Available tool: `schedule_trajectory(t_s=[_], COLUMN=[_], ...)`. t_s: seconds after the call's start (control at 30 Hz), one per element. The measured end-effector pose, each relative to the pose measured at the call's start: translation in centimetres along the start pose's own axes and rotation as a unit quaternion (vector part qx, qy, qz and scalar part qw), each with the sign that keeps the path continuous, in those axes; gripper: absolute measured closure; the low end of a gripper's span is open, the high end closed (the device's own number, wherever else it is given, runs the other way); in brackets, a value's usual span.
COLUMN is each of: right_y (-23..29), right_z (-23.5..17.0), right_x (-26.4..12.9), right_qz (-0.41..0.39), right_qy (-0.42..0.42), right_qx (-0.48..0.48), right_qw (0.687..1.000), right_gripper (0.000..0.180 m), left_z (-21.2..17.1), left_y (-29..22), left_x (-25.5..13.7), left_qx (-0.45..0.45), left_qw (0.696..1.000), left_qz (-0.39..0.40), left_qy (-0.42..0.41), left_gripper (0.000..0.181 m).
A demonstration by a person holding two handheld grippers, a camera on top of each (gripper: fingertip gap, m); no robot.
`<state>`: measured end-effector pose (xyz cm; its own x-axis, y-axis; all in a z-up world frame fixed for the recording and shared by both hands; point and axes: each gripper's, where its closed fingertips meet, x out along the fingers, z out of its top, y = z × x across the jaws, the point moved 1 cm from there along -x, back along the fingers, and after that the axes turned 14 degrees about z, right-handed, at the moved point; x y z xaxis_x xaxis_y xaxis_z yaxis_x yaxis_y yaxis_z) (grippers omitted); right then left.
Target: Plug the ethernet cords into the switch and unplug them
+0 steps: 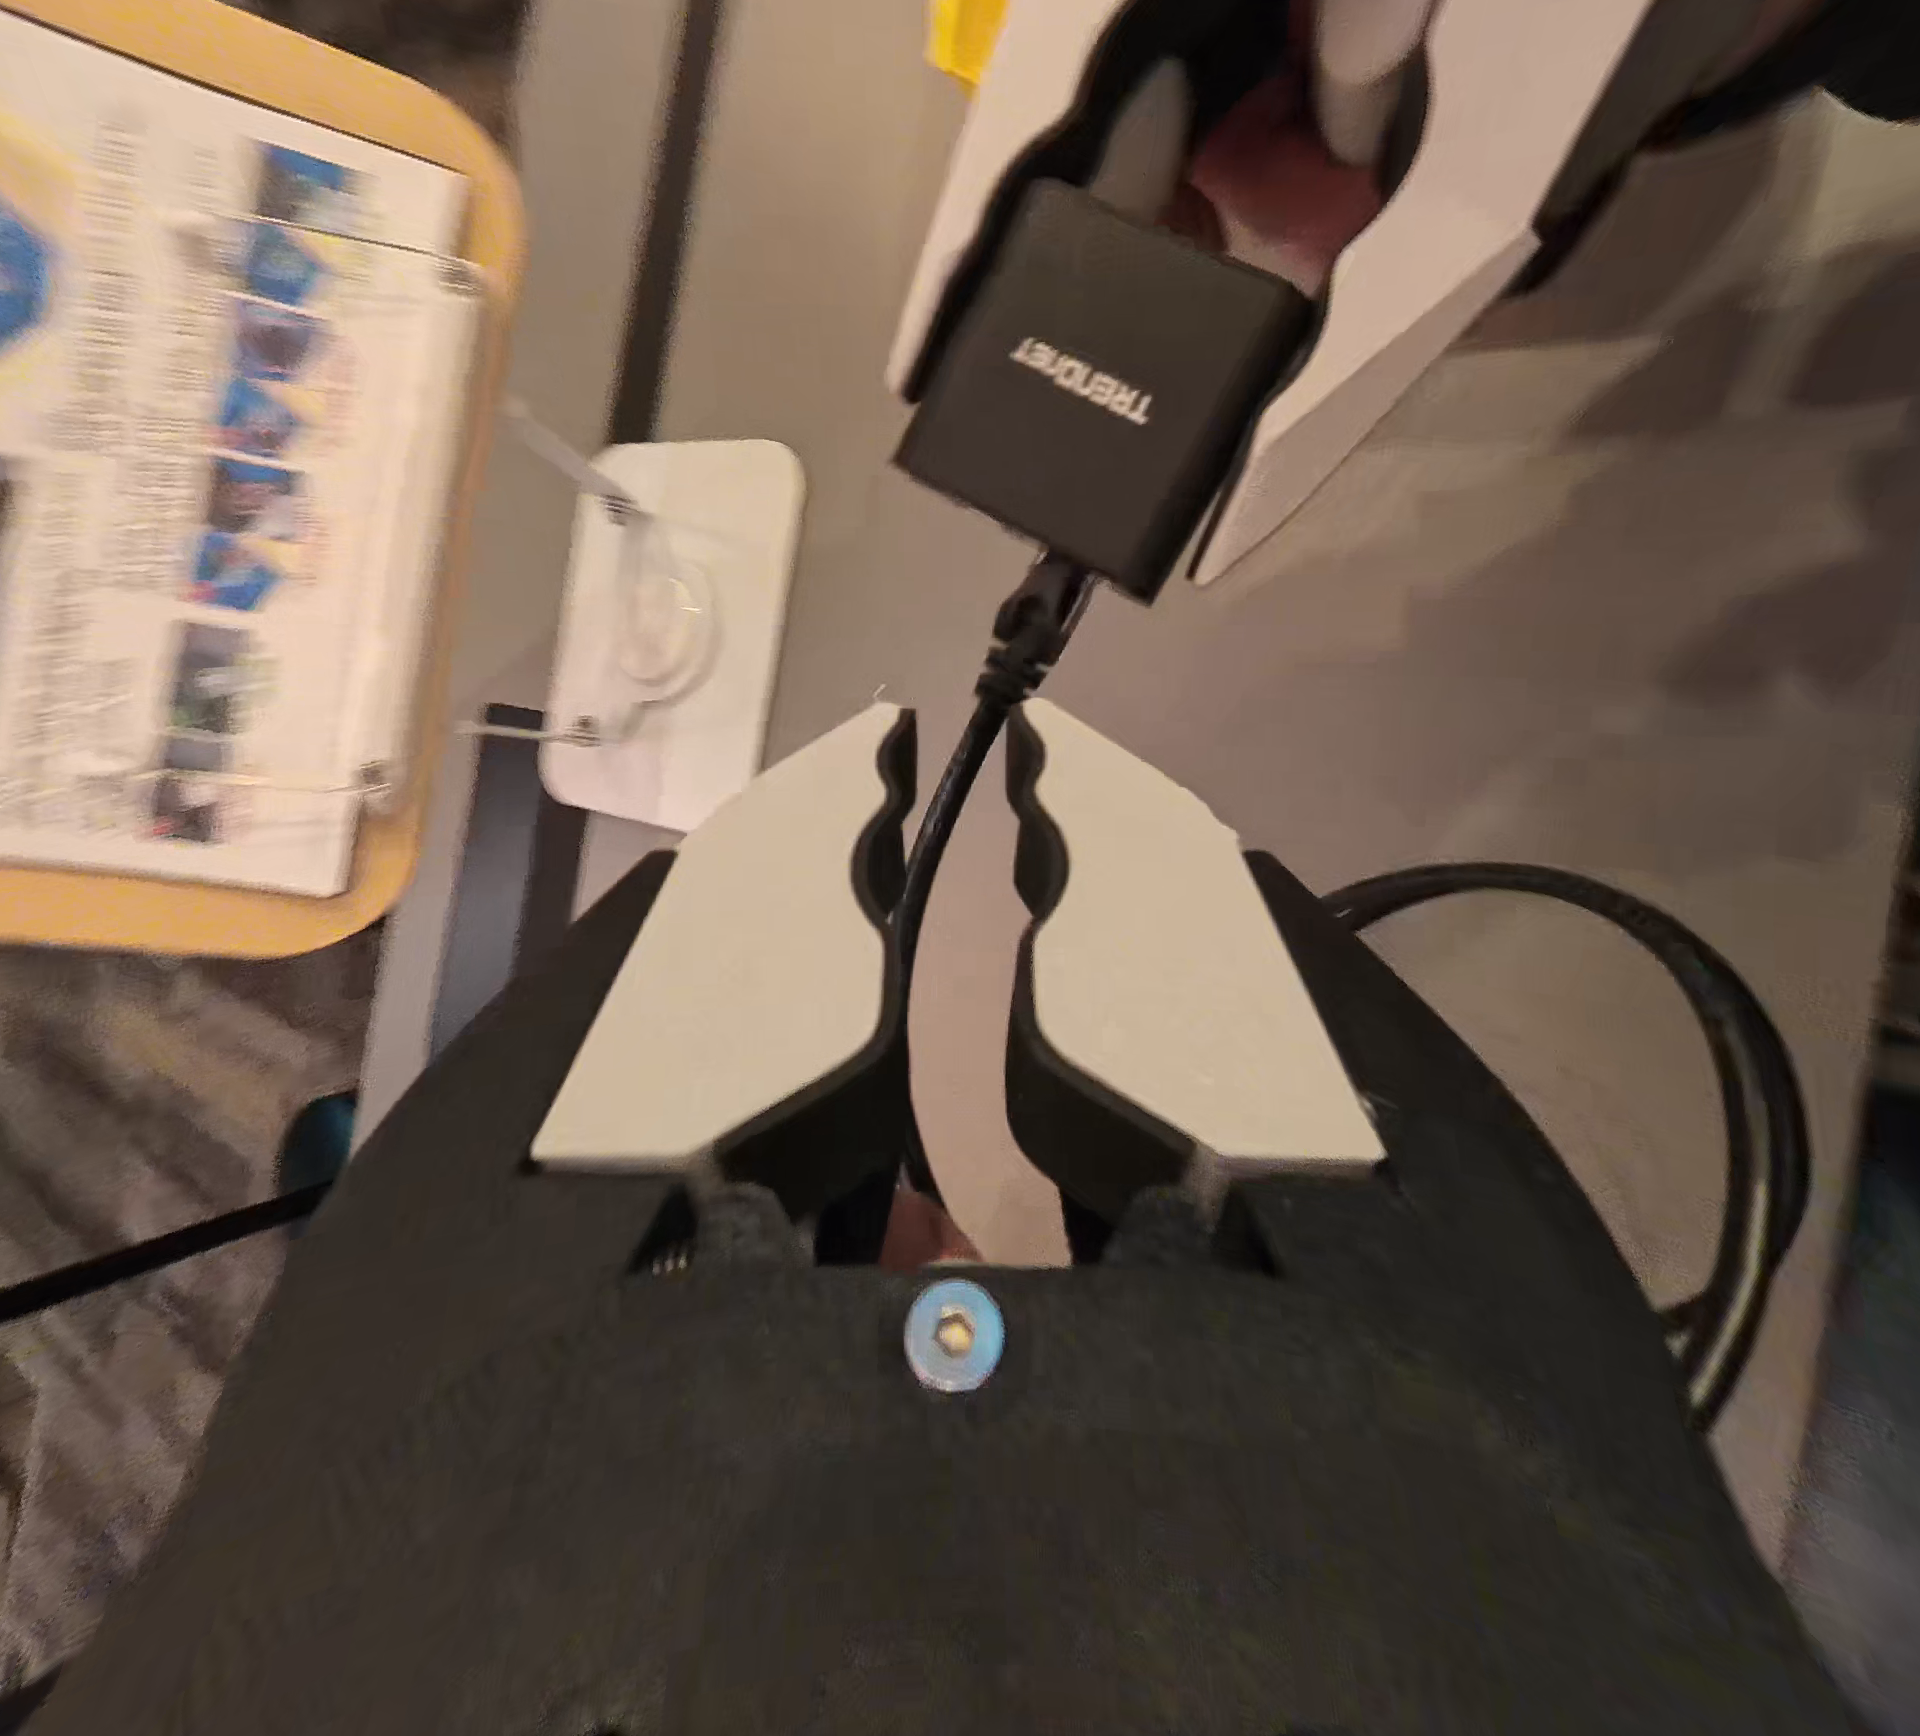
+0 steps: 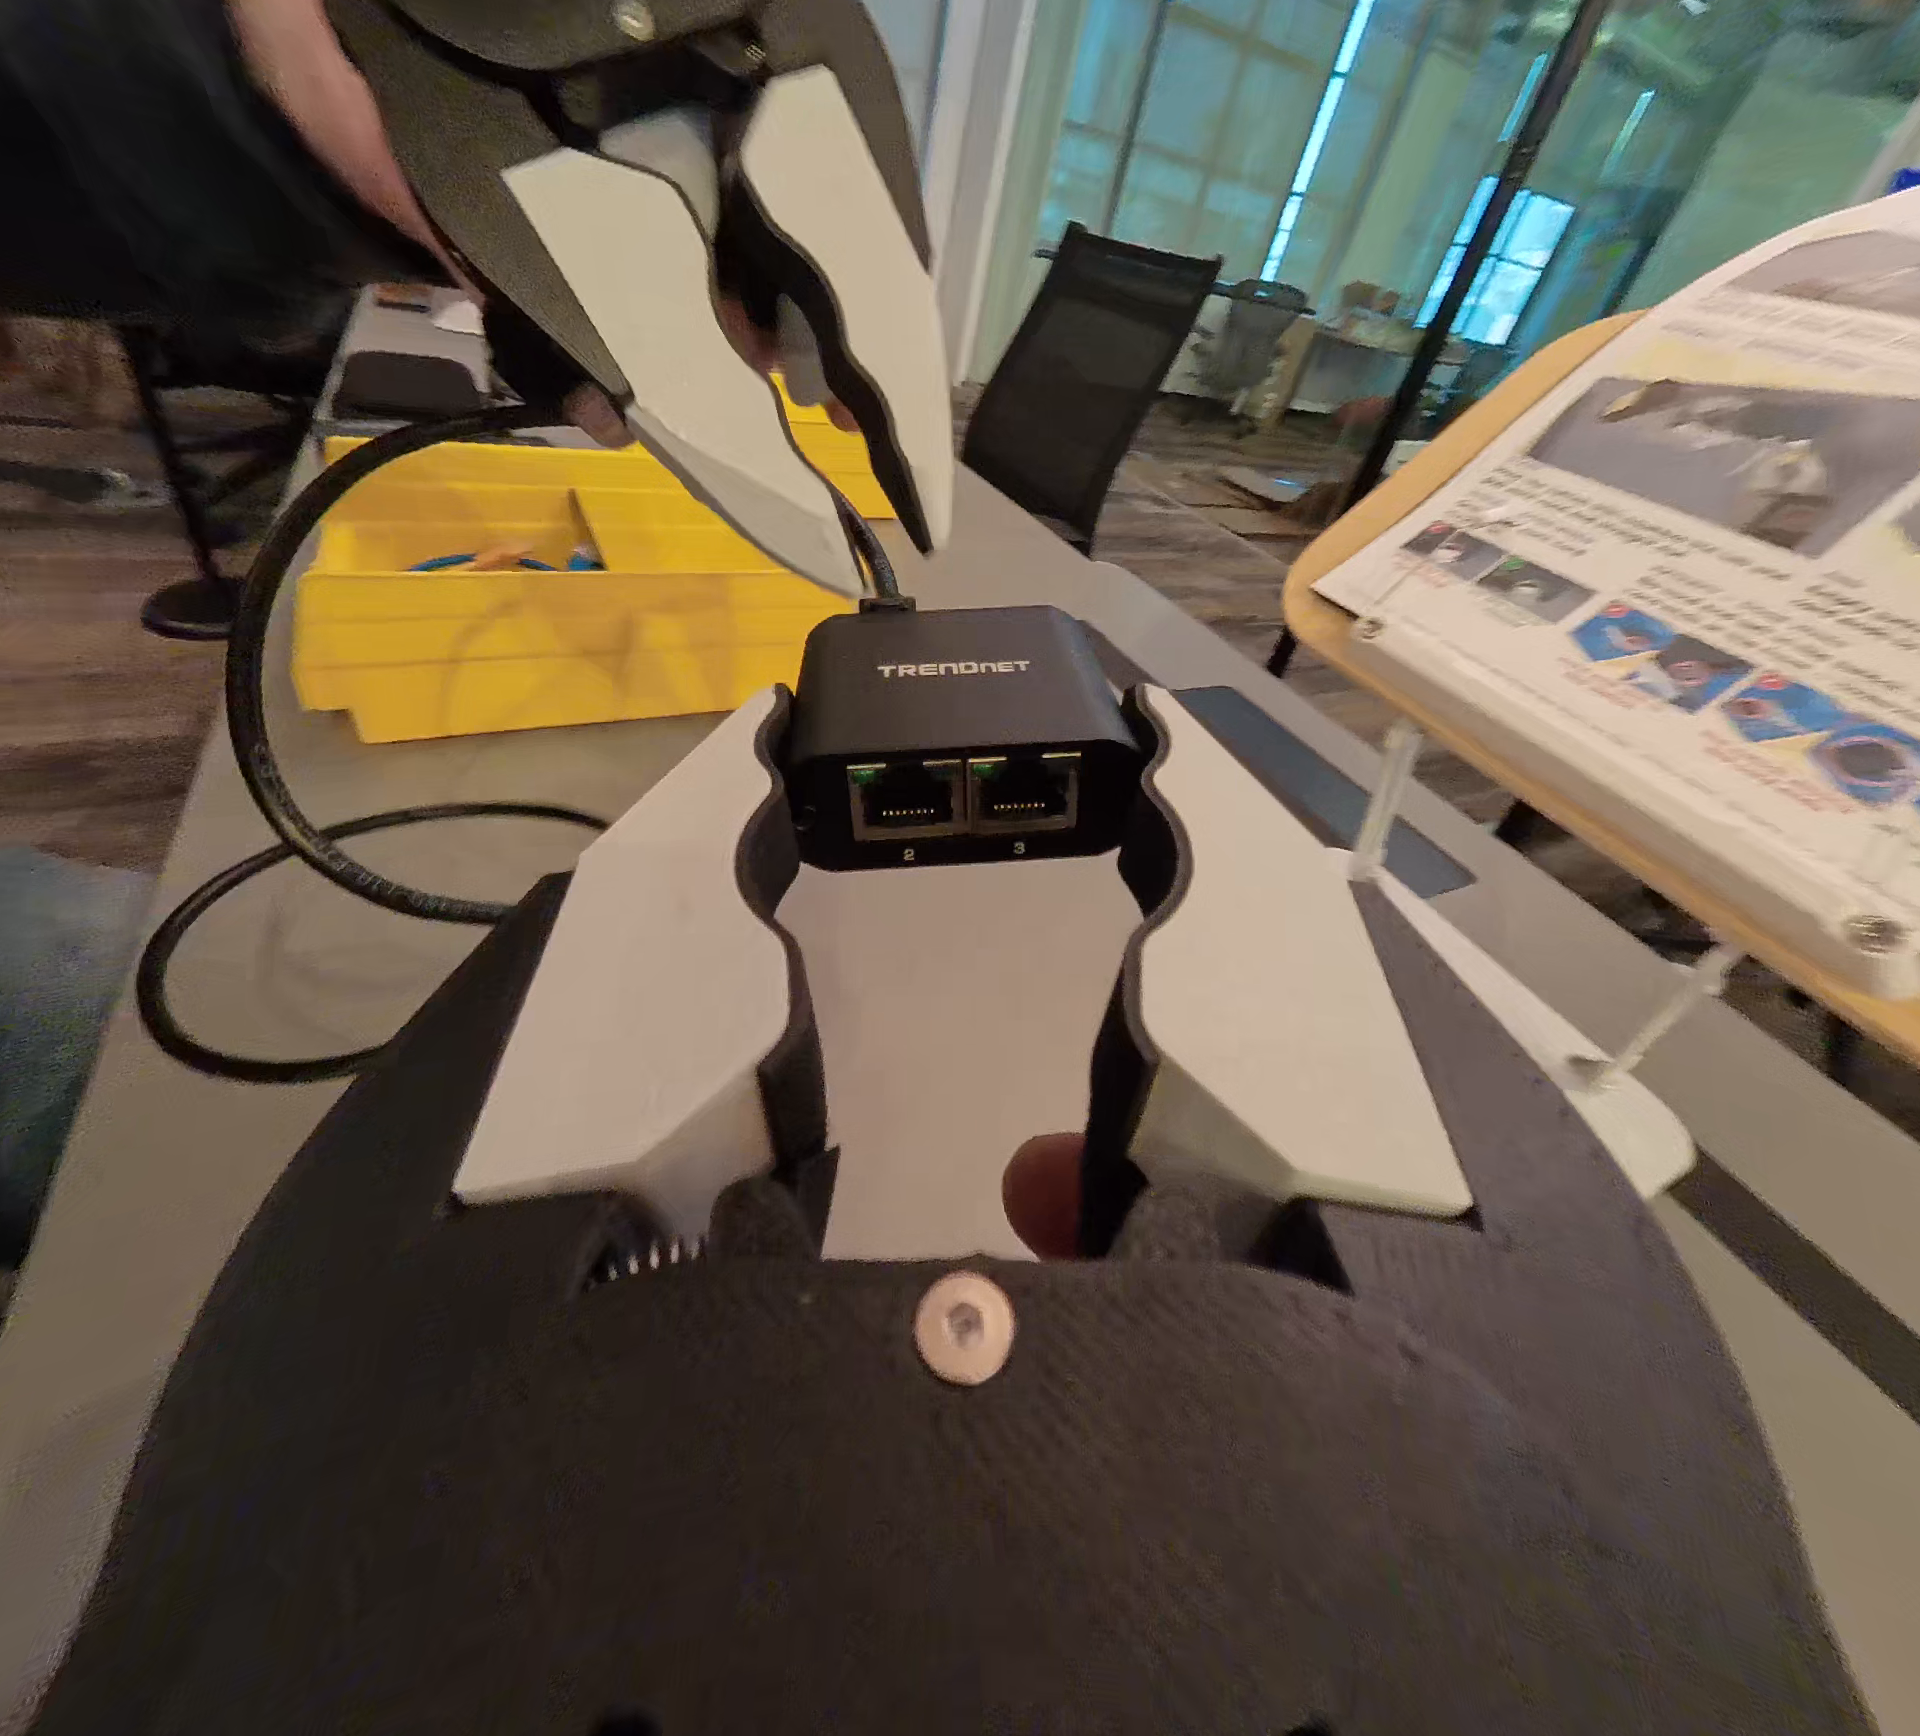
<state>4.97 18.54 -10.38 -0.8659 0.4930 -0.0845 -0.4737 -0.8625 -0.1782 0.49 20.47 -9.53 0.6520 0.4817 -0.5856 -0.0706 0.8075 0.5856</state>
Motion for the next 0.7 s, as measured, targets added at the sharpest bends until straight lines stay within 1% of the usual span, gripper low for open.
schedule_trajectory(t_s=[0.07, 0.13, 0.2, 0.27, 0.33, 0.43, 0.5, 0.53, 0.6, 0.63, 0.67, 0.7], right_y=[-0.8, -1.2, -1.4, -1.4, -0.7, 0.1, 0.4, 0.6, 1.0, 1.3, 1.6, 1.9], right_z=[0.3, 0.5, 0.3, 0.1, 0.0, -0.1, -0.2, -0.3, -0.3, -0.3, -0.4, -0.3], right_x=[-0.6, -0.9, -1.0, -0.8, -0.2, 0.5, 0.7, 0.8, 1.0, 1.2, 1.4, 1.6], right_qz=[-0.035, -0.059, -0.084, -0.102, -0.093, -0.076, -0.066, -0.058, -0.044, -0.036, -0.031, -0.026], right_qy=[0.011, 0.014, 0.028, 0.039, 0.042, 0.045, 0.046, 0.049, 0.045, 0.044, 0.044, 0.041], right_qx=[-0.015, -0.010, -0.012, -0.007, 0.007, 0.041, 0.073, 0.085, 0.110, 0.120, 0.130, 0.139], right_qw=[0.999, 0.998, 0.996, 0.994, 0.995, 0.995, 0.994, 0.993, 0.992, 0.991, 0.990, 0.989], right_gripper=[0.118, 0.118, 0.118, 0.118, 0.118, 0.118, 0.119, 0.119, 0.119, 0.119, 0.118, 0.118], left_z=[0.0, 0.2, 0.3, 0.5, 0.6, 1.1, 0.8, 0.9, 1.4, 1.7, 1.9, 1.9], left_y=[0.7, 0.2, -0.2, -1.0, -0.9, -1.4, -2.3, -2.5, -3.1, -3.1, -3.2, -3.5], left_x=[-0.8, -1.6, -1.8, -1.5, -1.1, -0.3, 0.6, 0.8, 0.8, 0.7, 0.6, 0.8], left_qx=[-0.010, -0.018, 0.010, 0.029, 0.077, 0.168, 0.216, 0.239, 0.276, 0.284, 0.293, 0.304], left_qw=[0.998, 0.995, 0.988, 0.982, 0.967, 0.939, 0.928, 0.919, 0.902, 0.896, 0.891, 0.888], left_qz=[0.060, 0.099, 0.152, 0.182, 0.237, 0.289, 0.290, 0.298, 0.308, 0.314, 0.318, 0.316], left_qy=[-0.007, -0.022, -0.034, -0.048, -0.052, -0.084, -0.089, -0.099, -0.126, -0.132, -0.138, -0.137], left_gripper=[0.159, 0.151, 0.150, 0.146, 0.144, 0.143, 0.130, 0.129, 0.130, 0.134, 0.142, 0.147])
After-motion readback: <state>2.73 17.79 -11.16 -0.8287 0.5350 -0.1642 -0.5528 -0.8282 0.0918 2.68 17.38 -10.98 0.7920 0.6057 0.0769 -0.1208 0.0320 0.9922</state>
